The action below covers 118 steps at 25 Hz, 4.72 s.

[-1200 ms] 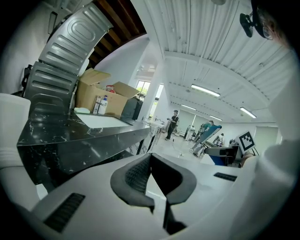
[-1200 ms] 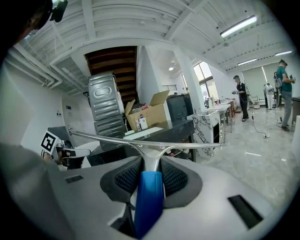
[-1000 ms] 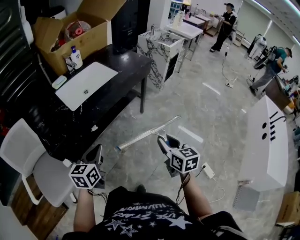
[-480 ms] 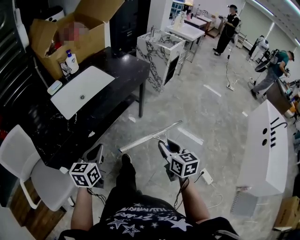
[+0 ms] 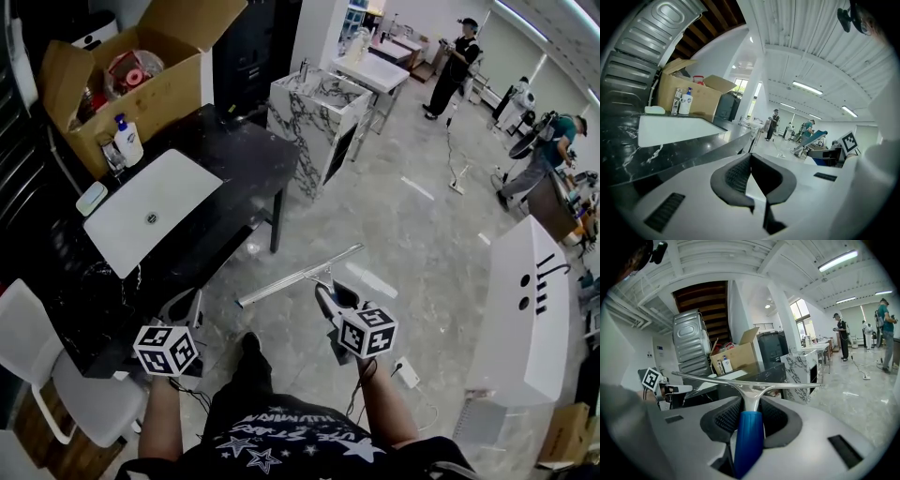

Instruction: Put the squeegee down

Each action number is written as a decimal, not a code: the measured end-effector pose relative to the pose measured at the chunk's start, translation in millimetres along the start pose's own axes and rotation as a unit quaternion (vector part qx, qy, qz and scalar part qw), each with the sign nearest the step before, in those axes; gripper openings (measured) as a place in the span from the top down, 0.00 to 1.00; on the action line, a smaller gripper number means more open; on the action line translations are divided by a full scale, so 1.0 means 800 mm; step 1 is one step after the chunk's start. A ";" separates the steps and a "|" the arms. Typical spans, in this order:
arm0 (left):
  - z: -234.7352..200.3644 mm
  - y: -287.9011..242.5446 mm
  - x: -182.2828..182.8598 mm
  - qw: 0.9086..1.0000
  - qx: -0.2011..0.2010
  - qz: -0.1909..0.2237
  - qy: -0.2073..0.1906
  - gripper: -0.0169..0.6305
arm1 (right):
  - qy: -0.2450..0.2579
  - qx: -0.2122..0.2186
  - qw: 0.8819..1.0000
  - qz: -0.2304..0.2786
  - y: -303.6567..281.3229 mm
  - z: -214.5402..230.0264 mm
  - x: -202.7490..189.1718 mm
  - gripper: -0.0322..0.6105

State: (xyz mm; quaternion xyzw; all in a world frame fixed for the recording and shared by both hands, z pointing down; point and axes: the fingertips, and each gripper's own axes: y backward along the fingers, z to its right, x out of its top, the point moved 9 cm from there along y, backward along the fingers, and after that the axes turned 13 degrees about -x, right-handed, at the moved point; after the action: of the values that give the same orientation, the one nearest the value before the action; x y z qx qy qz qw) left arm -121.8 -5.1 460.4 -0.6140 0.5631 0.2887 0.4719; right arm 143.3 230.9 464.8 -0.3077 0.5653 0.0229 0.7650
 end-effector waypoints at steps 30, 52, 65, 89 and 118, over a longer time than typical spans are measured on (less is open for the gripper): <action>-0.262 -0.216 0.173 0.998 0.055 0.030 0.026 0.94 | 0.075 0.058 0.995 -0.027 -0.409 0.004 0.210 0.74; -0.291 -0.269 0.202 0.938 0.311 0.126 0.090 0.94 | 0.345 0.343 0.873 -0.036 -0.700 -0.039 0.352 0.74; -0.271 -0.273 0.189 0.892 0.411 0.147 0.121 0.94 | 0.431 0.451 0.780 -0.054 -0.797 -0.089 0.357 0.74; -0.255 -0.304 0.183 0.877 0.439 0.130 0.145 0.94 | 0.477 0.446 0.753 -0.076 -0.847 -0.117 0.328 0.74; -0.262 -0.288 0.186 0.894 0.411 0.132 0.118 0.94 | 0.514 0.377 0.770 -0.035 -0.811 -0.095 0.323 0.64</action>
State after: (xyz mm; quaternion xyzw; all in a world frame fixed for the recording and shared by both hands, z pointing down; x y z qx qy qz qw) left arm 92.9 -275.3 468.6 -0.3152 0.7587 0.0169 0.5699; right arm 420.3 -412.8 513.6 0.0201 0.8259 -0.3808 0.4152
